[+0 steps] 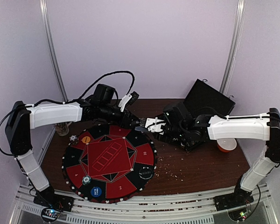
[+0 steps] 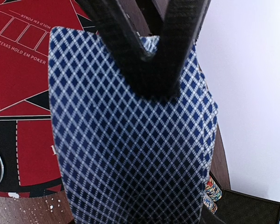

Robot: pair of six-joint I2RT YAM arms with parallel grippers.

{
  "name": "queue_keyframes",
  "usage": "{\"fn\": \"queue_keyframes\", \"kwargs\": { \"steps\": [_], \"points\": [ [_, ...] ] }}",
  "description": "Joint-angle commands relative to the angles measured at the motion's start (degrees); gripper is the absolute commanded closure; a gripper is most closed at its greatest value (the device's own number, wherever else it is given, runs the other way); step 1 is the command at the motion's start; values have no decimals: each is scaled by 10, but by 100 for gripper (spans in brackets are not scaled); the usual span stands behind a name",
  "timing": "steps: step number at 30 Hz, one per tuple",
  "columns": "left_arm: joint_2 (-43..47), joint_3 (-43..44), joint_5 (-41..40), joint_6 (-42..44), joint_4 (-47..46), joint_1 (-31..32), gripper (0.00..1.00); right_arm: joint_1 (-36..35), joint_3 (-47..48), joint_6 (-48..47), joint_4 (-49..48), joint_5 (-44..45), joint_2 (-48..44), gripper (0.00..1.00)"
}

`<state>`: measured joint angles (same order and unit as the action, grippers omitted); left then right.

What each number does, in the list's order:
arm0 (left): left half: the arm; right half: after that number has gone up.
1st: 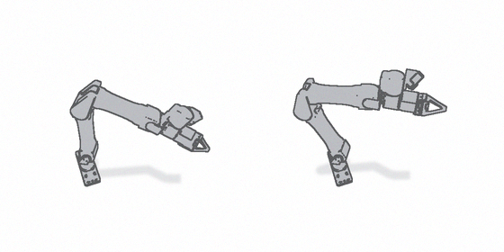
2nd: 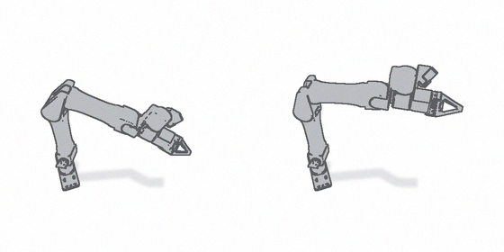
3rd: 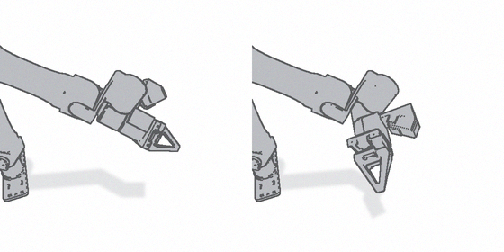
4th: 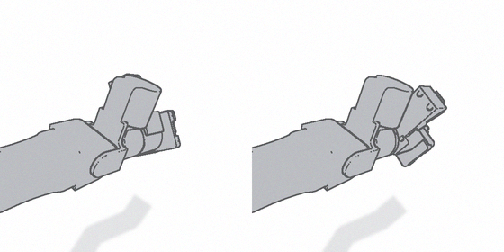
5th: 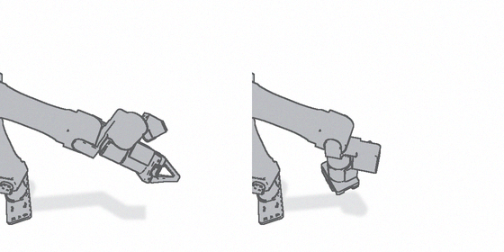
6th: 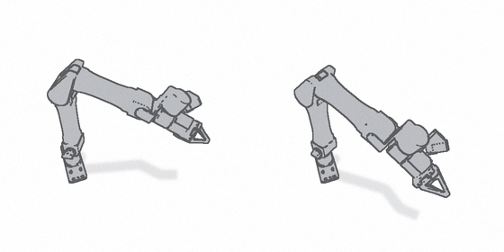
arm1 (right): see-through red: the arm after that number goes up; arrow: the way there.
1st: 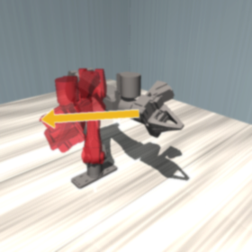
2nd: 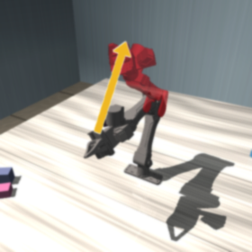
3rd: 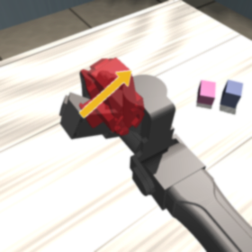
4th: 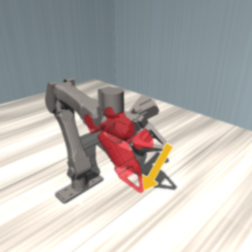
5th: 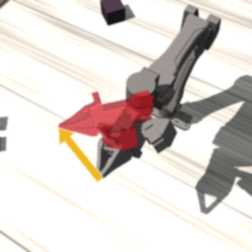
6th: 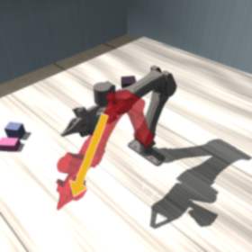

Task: Distribute texas hold em gaming equipment
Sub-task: Pick up the poker card from the face-down deck piles.

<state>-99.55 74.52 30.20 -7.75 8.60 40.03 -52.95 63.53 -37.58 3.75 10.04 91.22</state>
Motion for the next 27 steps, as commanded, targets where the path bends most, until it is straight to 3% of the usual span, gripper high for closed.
{"fn": "queue_keyframes", "kwargs": {
  "steps": [1, 12, 17, 19, 22, 23, 27],
  "points": [
    [28, -16, 49, 9, -37, -4, 39, 4, 23, 5, -13, 0, 0, 51],
    [50, -19, 71, -33, -60, -34, 19, 13, 24, 16, -7, -13, -1, 51],
    [62, -23, 69, -34, -46, -38, 16, 15, 25, 17, -6, -17, 4, 51],
    [61, -25, 67, -39, -37, -38, 22, 16, 27, 17, -5, -16, 6, 52],
    [50, -25, 66, -56, -32, -38, 53, 16, 28, 15, -3, -15, 9, 52],
    [44, -25, 70, -61, -32, -38, 57, 17, 28, 14, -2, -14, 9, 52],
    [33, -25, 85, -67, -38, -34, 55, 17, 28, 12, -3, -14, 10, 52]
  ]
}}
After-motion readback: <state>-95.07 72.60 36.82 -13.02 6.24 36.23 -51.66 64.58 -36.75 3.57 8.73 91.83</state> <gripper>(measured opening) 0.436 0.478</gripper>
